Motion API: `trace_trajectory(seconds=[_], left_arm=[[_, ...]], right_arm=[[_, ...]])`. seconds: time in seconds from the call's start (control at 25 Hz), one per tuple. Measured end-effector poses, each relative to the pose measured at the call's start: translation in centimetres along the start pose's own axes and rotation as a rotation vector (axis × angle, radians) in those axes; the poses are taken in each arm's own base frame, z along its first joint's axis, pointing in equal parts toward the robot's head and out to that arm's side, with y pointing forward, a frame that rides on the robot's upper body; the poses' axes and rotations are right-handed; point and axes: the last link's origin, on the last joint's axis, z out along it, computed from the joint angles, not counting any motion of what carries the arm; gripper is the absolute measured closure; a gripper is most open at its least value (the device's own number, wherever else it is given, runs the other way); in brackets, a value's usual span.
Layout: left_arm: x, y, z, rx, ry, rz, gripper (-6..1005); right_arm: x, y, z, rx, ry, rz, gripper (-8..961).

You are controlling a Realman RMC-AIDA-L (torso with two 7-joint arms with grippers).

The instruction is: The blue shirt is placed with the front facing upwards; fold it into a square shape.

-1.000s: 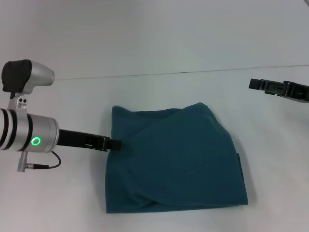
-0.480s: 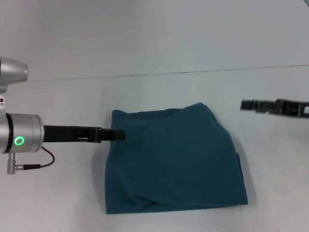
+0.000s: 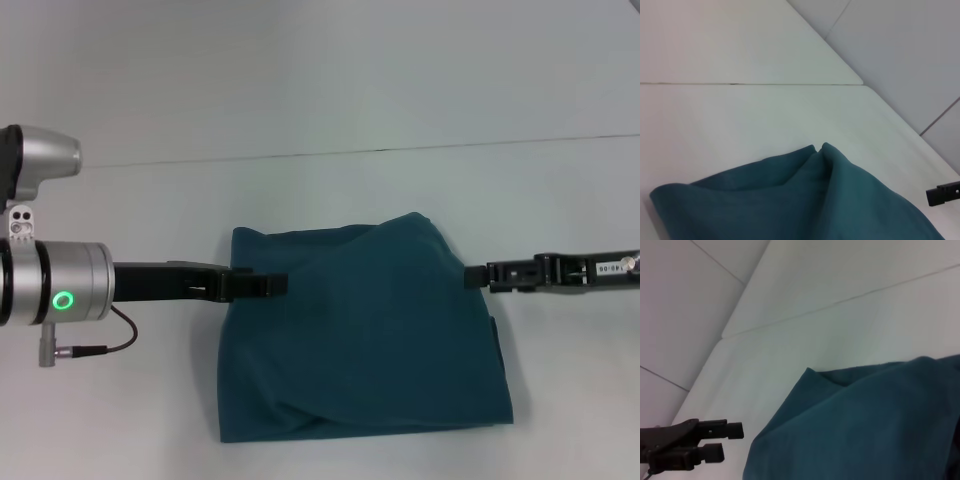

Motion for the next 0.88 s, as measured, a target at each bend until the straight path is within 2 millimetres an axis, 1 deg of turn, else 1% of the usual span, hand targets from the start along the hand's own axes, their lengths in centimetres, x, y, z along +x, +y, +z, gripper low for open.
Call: trace_trajectory(seconds=[0.12, 0.32, 0.44, 0.56, 0.88], left_arm=[[0.0, 0.0, 0.0, 0.0, 0.002, 0.001, 348], [-0.1, 0.0, 0.1, 0.0, 0.003, -0.001, 349], [-0.2, 0.0, 0.1, 0.001, 0.005, -0.001, 349], [-0.3, 0.0, 0.2, 0.001, 0.005, 0.001, 350], [-0.4, 0.0, 0.2, 0.0, 0.002, 0.003, 351]], right_arm=[[0.6, -0.2, 0.1, -0.004, 0.008, 0.024, 196], [1.4, -0.7, -0.2, 0.007, 0.011, 0.043, 189], [1.7, -1.0, 0.0, 0.021, 0.014, 0.051, 208], [1.9, -1.2, 0.6, 0.027, 0.016, 0.061, 228], [1.8, -0.8, 2.2, 0.032, -0.001, 0.058, 279]])
